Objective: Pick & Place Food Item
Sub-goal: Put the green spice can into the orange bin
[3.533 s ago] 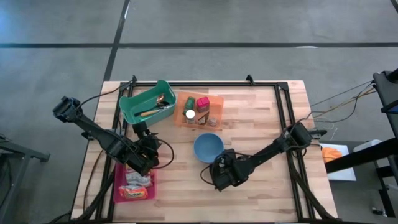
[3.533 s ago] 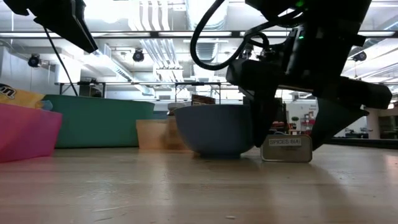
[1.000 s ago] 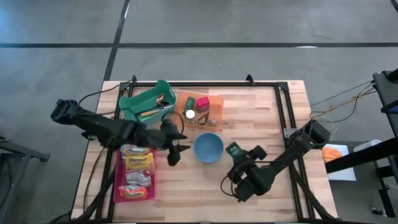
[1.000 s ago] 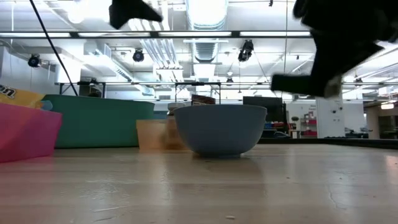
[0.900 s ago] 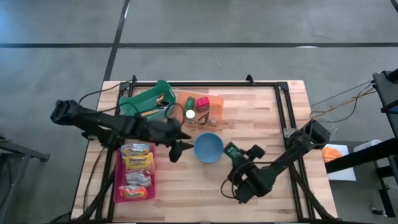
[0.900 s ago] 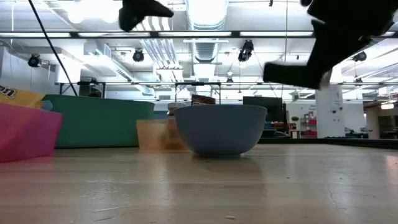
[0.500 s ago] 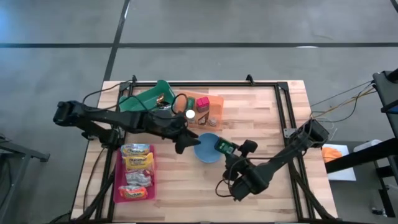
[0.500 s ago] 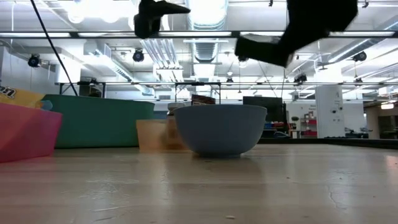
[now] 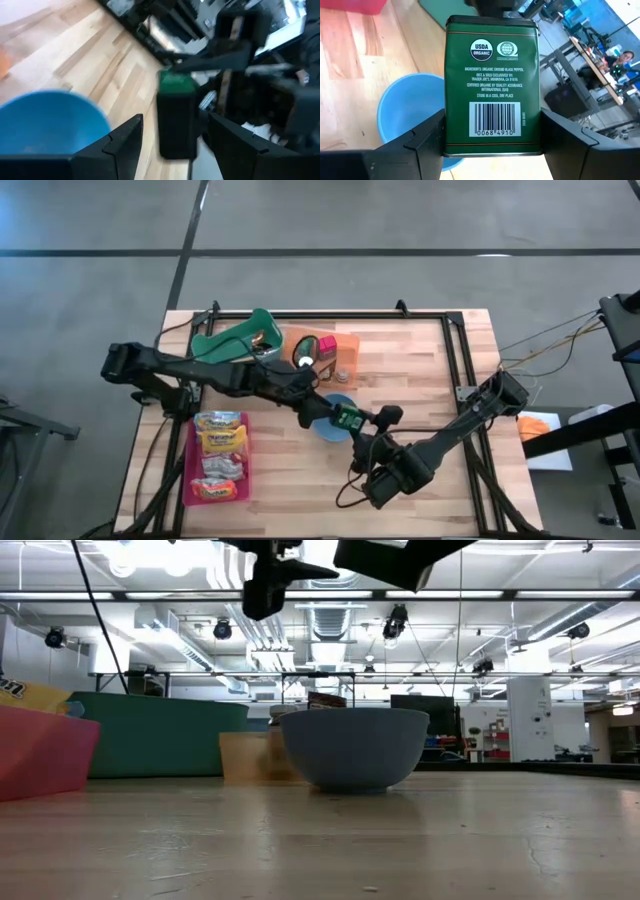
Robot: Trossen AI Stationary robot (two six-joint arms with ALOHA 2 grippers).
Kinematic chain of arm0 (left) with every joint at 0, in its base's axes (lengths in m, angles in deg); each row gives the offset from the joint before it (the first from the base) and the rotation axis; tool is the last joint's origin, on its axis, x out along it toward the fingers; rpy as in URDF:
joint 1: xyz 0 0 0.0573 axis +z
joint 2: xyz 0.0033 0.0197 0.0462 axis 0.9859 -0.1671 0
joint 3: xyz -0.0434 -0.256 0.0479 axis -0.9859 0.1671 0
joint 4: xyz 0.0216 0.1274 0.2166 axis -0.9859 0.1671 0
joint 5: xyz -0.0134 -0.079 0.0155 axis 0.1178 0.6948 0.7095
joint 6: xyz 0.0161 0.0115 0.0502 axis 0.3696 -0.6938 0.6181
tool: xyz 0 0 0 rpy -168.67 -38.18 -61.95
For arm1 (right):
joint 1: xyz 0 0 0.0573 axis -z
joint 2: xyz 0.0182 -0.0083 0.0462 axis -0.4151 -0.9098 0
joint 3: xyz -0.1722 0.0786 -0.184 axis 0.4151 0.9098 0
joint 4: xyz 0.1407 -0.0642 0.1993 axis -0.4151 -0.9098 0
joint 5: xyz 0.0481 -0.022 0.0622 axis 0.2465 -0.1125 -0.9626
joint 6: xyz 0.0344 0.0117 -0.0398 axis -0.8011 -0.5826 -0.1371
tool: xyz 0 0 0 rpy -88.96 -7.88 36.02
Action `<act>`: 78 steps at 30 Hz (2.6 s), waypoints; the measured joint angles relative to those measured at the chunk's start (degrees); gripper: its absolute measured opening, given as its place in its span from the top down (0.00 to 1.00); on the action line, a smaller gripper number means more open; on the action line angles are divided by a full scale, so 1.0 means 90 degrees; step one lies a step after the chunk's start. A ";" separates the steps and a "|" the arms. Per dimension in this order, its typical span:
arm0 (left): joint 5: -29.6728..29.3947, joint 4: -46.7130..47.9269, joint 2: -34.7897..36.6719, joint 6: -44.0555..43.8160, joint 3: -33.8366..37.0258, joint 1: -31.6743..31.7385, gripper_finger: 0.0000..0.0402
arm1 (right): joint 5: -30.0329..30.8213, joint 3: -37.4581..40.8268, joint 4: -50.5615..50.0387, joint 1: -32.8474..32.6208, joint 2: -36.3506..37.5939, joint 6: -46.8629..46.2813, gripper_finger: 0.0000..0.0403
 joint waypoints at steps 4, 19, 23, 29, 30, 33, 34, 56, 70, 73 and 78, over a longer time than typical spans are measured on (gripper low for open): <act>-0.0019 -0.0351 -0.0056 0.0000 -0.0001 0.0003 0.45 | 0.0006 0.0004 0.0055 0.0055 0.0000 0.0152 0.37; 0.0207 -0.0551 -0.0324 0.0059 0.0000 -0.0031 0.45 | 0.0350 0.0015 0.0988 0.0131 0.0000 0.1216 0.37; 0.0221 -0.0556 -0.0338 0.0342 0.0002 -0.0092 0.50 | 0.0502 0.0017 0.0996 0.0129 0.0000 0.1227 0.37; 0.0194 -0.0550 -0.0339 0.0360 0.0002 -0.0087 0.73 | 0.0543 0.0019 0.0952 0.0150 -0.0002 0.1300 0.34; 0.0187 -0.0546 -0.0339 0.0372 0.0002 -0.0088 0.73 | 0.0568 0.0019 0.0962 0.0151 -0.0002 0.1292 0.31; 0.0167 -0.0592 -0.0339 0.0568 0.0005 -0.0094 0.73 | 0.0649 0.0015 0.1086 0.0140 -0.0002 0.1187 0.20; 0.0158 -0.0592 -0.0339 0.0685 0.0003 -0.0094 0.73 | 0.0651 0.0015 0.1096 0.0138 0.0000 0.1184 0.17; -0.1003 0.4491 -0.0565 0.2788 -0.3071 0.1177 0.73 | 0.0552 0.0125 -0.1450 0.0099 0.0628 -0.1684 0.08; -0.0980 0.6415 -0.2762 0.4473 -0.5498 0.2835 0.73 | -0.0043 0.0675 -0.1850 0.0095 0.1263 -0.1407 0.08; -0.0741 0.6469 -0.3087 0.5195 -0.5886 0.3004 0.73 | 0.0302 0.0663 -0.1897 0.0131 0.1337 -0.1989 0.08; -0.0474 0.6707 -0.3548 0.6544 -0.6314 0.3114 0.73 | 0.0538 0.0711 -0.2056 0.0315 0.1603 -0.2248 0.08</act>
